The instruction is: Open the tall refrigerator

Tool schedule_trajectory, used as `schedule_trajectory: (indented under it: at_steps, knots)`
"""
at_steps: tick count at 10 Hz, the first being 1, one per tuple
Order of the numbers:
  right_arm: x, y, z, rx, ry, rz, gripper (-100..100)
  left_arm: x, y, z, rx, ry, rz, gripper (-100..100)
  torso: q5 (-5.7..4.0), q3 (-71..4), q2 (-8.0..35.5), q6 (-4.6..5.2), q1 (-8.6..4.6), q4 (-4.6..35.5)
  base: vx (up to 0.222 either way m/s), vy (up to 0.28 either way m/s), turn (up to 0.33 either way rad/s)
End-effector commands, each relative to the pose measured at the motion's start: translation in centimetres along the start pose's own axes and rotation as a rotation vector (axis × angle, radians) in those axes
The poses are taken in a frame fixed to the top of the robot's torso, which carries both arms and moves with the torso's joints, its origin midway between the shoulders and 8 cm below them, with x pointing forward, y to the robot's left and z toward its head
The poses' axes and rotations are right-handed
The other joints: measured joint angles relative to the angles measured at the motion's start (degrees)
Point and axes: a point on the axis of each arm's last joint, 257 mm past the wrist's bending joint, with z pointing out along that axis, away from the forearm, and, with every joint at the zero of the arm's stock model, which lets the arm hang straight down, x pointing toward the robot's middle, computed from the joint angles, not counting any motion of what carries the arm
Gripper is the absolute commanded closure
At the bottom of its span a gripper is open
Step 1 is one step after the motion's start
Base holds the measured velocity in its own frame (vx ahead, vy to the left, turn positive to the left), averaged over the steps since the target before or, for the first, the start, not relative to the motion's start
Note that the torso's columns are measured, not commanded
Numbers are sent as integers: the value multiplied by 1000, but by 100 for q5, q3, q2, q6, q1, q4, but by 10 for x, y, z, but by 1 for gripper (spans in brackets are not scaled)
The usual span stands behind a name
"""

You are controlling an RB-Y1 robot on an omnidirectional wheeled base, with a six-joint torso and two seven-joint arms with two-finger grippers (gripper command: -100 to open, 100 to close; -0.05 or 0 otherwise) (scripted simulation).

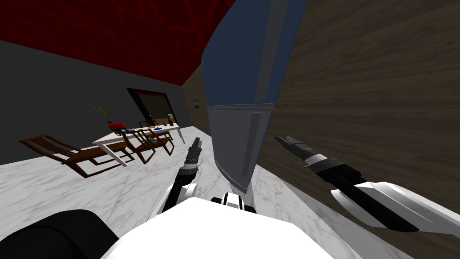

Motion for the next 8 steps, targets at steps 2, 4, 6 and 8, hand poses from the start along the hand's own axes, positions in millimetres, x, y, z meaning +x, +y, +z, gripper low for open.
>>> schedule_trajectory:
  at_steps: [2,4,6,8]
  knots:
    - [-14,-5,9,13,22,-116,-100,0,0,0,0,0,0,0,-1,1,2,0,0,0,15,66,-68]
    - [-25,-9,15,26,26,-185,-100,0,0,0,0,0,0,0,-1,-3,-4,0,-1,-1,18,63,-79]
    - [-37,-11,22,37,27,-256,-100,0,0,0,0,0,0,0,1,-4,-6,0,4,-2,27,73,-67]
    - [-50,-13,29,49,23,-325,-100,0,0,0,0,0,0,0,0,-2,-3,0,2,-1,25,72,-74]
